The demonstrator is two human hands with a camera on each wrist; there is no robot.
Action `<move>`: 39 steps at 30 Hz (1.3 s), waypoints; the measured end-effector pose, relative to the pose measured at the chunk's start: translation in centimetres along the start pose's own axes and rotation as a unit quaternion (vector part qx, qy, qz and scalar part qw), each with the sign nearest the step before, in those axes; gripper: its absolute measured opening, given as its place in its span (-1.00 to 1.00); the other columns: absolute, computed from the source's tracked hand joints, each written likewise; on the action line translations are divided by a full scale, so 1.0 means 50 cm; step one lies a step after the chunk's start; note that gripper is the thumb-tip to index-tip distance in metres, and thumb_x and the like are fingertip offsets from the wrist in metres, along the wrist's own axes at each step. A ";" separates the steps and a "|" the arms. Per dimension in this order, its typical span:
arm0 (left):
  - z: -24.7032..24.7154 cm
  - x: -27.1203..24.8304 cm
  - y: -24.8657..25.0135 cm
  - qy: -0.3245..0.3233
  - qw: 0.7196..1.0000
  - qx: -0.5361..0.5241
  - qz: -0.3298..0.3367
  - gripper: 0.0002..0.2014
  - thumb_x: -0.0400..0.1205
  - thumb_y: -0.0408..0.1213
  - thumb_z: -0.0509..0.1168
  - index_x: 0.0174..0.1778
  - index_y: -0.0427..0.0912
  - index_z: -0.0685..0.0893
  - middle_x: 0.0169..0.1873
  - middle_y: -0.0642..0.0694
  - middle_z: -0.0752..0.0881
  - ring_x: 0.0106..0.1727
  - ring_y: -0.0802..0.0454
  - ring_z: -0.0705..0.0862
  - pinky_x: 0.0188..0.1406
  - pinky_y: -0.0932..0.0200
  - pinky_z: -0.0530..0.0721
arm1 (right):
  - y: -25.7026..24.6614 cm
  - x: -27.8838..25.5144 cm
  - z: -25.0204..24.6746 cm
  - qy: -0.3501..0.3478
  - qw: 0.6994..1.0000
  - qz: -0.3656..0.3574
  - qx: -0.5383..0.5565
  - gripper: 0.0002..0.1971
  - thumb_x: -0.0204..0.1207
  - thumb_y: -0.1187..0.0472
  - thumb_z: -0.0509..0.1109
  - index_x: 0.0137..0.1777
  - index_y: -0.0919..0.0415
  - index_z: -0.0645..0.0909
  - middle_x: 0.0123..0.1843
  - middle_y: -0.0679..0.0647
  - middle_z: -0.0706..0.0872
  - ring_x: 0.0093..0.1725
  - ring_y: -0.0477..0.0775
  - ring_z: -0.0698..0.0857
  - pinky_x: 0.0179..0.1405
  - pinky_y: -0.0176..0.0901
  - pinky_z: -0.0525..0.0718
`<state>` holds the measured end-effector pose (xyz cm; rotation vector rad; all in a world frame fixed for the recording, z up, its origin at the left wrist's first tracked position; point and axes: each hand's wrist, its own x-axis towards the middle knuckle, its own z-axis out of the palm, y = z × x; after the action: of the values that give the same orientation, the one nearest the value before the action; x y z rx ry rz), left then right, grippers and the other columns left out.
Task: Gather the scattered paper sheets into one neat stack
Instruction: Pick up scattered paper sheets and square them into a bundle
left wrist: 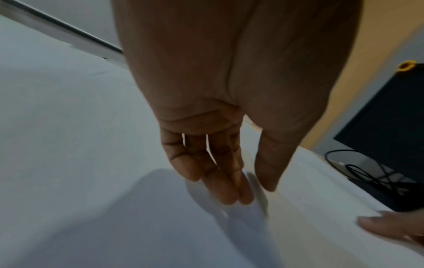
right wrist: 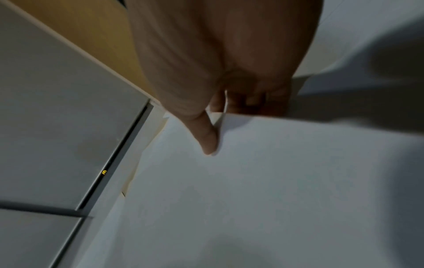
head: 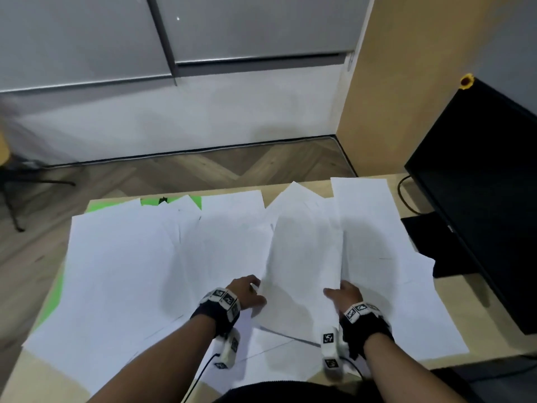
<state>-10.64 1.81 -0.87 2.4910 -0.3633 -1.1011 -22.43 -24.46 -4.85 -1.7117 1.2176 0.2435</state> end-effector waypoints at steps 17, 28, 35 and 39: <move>-0.021 -0.010 -0.131 0.159 0.960 -0.137 -0.186 -0.19 0.36 0.03 0.60 0.42 -0.25 0.40 0.33 -0.20 0.55 0.33 -0.20 0.61 0.16 0.04 0.62 | -0.047 -0.097 0.057 0.056 0.987 -0.072 -0.128 -0.64 0.47 0.40 0.33 0.27 0.25 0.66 0.24 0.23 0.76 0.18 0.30 0.71 -0.04 -0.27 0.50; 0.002 0.010 -0.072 0.122 0.967 -0.204 -0.088 -0.68 0.45 -0.37 0.44 0.06 -0.05 0.57 -0.07 0.00 0.69 -0.01 -0.01 0.68 -0.15 0.28 0.54 | -0.024 -0.104 0.050 0.007 0.993 -0.038 -0.107 -0.72 0.30 0.31 0.57 0.00 0.18 0.64 -0.08 0.11 0.73 -0.11 0.15 0.66 -0.10 -0.25 0.54; -0.022 0.010 -0.052 0.139 0.965 -0.213 -0.061 -0.79 0.55 -0.20 0.41 0.10 -0.09 0.71 -0.06 -0.05 0.76 0.03 -0.05 0.71 -0.03 0.29 0.56 | -0.002 -0.108 0.062 0.022 0.997 -0.032 -0.065 -0.82 0.26 0.28 0.60 -0.24 0.20 0.64 -0.26 0.04 0.75 -0.17 0.13 0.72 -0.21 -0.26 0.52; -0.034 0.008 -0.059 0.117 0.965 -0.227 -0.054 -0.72 0.47 -0.09 0.56 -0.35 -0.07 0.58 -0.41 0.05 0.61 -0.36 0.06 0.59 -0.44 0.36 0.44 | -0.005 -0.110 0.059 0.016 0.999 -0.050 -0.001 -0.79 0.27 0.31 0.61 -0.11 0.17 0.72 -0.17 0.04 0.80 -0.11 0.11 0.75 -0.09 -0.24 0.58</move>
<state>-8.86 4.70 -1.42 2.2096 0.0899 -0.8032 -23.84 -18.77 -2.69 -1.7791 1.1512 0.1589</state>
